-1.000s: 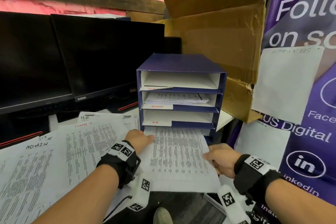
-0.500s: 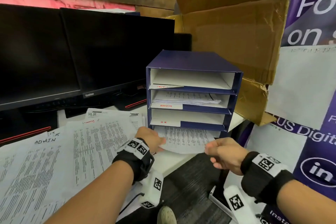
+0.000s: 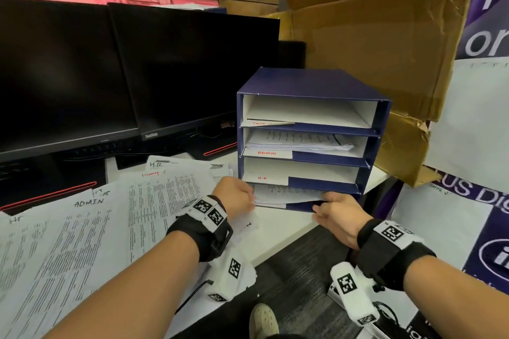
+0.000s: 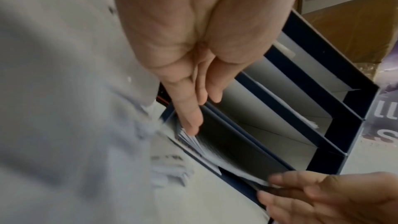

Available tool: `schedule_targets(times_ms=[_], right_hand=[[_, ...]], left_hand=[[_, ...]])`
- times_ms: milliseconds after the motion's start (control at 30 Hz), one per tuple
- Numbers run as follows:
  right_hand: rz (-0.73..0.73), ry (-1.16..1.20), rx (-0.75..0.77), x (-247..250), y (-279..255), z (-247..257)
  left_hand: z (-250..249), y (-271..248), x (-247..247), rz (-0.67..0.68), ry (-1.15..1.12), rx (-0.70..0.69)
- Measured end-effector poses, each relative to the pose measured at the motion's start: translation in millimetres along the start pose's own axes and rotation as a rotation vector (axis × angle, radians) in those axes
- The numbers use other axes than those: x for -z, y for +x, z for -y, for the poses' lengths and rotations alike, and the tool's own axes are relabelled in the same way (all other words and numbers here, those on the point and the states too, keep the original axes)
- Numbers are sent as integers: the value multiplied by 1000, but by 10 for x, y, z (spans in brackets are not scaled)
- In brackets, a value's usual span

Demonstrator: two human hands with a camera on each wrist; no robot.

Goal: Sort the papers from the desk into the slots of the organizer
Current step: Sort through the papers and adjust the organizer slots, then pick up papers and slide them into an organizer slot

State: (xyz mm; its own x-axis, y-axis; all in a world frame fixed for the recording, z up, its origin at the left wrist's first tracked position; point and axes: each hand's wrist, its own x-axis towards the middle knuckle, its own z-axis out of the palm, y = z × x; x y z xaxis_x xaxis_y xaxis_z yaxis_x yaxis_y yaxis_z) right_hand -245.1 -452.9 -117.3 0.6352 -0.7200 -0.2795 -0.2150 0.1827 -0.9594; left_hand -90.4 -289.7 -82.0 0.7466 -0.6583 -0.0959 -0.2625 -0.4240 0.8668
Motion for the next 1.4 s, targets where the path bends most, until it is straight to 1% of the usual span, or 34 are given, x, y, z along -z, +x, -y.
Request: schedule_targets(times_ms=[67,100,167,300,367,433,467,533,600,633,700,767,833,900,967,1067,1133,1233,1300,1400], right_hand=[[-31,-138,6,-38,-17,59],[-36,-226,6,-73,-52,112],[12,-364,22,-235,-172,237],[270,-553,122,-704,-416,459],[362,-646,183,-973,-466,502],[415,-739,229,-1262,-449,525],[421,-796,268,-1368,-418,534],[416,-910,349,-1569,-350,571],[391,-980,393,-1719,-274,604],[382,-1002,393,-1779,-236,614],[398,-1093,362,-1875,-162,618],[447,-1224,283,-1926,-91,586],[455,-1272,227,-1965,-20,562],[468,-1222,212,-1985,16,580],[534,-1178,180,-2016,46,627],[562,-1245,239,-2031,54,666],[573,-1299,251,-2031,89,615],[587,-1269,195,-2046,150,500],[593,-1230,204,-2047,186,444],[614,-1297,230,-2026,194,464]], left_hand=[[3,-43,147,-46,-50,13],[-1,-80,232,-63,-37,12],[4,-194,460,-135,-41,29],[125,-303,973,-374,-101,108],[248,-378,1238,-431,-84,179],[395,-490,1486,-405,20,242],[479,-537,1571,-373,108,264],[664,-622,1725,-285,388,334],[828,-714,1841,-169,653,397],[903,-763,1887,-124,704,426],[1026,-837,1970,-58,712,466],[1081,-868,2022,-16,698,461],[1105,-823,2089,-4,696,447],[1108,-748,2127,-40,668,445],[1143,-685,2160,-93,654,481],[1252,-581,2172,-177,641,542],[1289,-544,2176,-219,622,559],[1310,-484,2256,-266,547,544],[1325,-443,2332,-277,497,526],[1314,-409,2377,-287,455,478]])
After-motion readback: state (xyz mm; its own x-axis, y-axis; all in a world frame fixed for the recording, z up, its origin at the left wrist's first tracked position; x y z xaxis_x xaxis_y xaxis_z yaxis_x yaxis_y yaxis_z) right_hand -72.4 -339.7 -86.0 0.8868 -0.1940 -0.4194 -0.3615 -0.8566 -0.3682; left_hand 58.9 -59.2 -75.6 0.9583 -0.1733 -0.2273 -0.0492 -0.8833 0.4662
